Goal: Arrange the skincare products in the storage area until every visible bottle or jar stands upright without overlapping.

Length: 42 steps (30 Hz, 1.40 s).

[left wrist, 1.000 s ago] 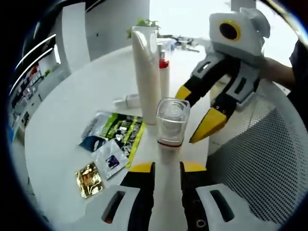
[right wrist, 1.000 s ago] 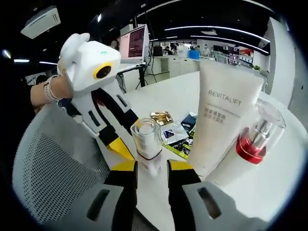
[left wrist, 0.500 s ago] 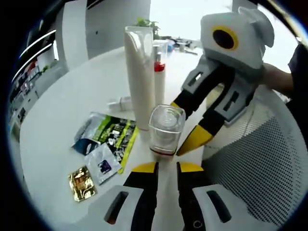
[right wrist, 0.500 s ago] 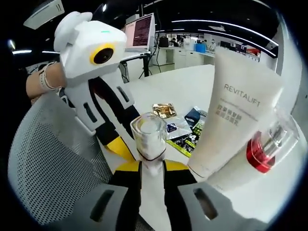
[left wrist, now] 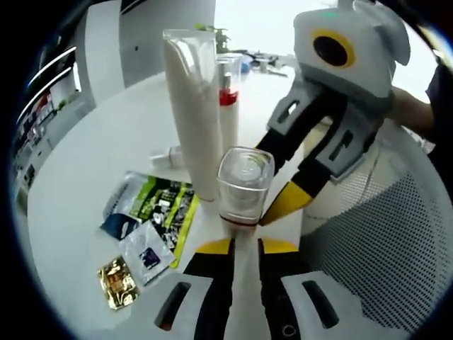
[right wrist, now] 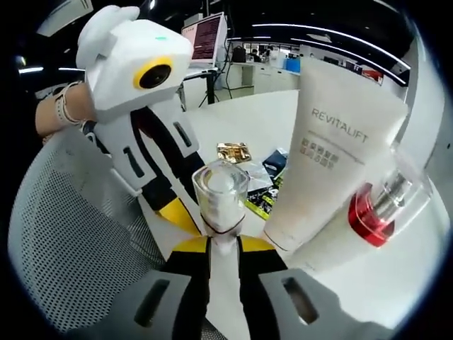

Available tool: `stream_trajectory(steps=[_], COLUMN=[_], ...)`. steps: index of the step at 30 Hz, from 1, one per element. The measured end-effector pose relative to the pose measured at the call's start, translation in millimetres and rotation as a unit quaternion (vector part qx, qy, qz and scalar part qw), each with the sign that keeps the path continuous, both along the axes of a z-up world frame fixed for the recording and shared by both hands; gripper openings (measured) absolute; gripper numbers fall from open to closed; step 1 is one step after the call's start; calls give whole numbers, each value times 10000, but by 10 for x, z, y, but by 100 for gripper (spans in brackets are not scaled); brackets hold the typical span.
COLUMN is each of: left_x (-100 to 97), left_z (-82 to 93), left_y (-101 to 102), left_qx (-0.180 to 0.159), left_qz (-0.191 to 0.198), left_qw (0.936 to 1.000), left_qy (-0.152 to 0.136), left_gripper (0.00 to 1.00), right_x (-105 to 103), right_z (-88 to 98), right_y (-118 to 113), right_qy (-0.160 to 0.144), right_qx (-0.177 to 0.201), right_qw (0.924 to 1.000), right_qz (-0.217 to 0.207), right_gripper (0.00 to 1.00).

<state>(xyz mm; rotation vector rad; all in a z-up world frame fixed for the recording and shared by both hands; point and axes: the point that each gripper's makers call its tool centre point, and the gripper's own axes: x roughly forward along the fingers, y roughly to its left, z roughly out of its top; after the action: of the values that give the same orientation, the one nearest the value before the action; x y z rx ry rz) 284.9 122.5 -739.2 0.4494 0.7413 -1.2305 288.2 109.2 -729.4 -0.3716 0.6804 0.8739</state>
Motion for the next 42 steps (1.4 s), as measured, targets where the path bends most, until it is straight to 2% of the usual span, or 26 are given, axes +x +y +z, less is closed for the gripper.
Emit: stream_trajectory(steps=[25, 42], left_x=[28, 63], left_z=[7, 17], left_y=[-357, -561], left_qx=[-24, -125], left_qz=[-365, -415], left_qw=[9993, 9990], left_qy=[-46, -46], left_gripper=[7, 7], right_x=[28, 83], right_z=[-57, -93], right_y=[-363, -589], right_qy=[106, 159], right_qx=[-232, -259], right_qw=[9991, 9976], right_qz=[-325, -621], right_gripper=[14, 13])
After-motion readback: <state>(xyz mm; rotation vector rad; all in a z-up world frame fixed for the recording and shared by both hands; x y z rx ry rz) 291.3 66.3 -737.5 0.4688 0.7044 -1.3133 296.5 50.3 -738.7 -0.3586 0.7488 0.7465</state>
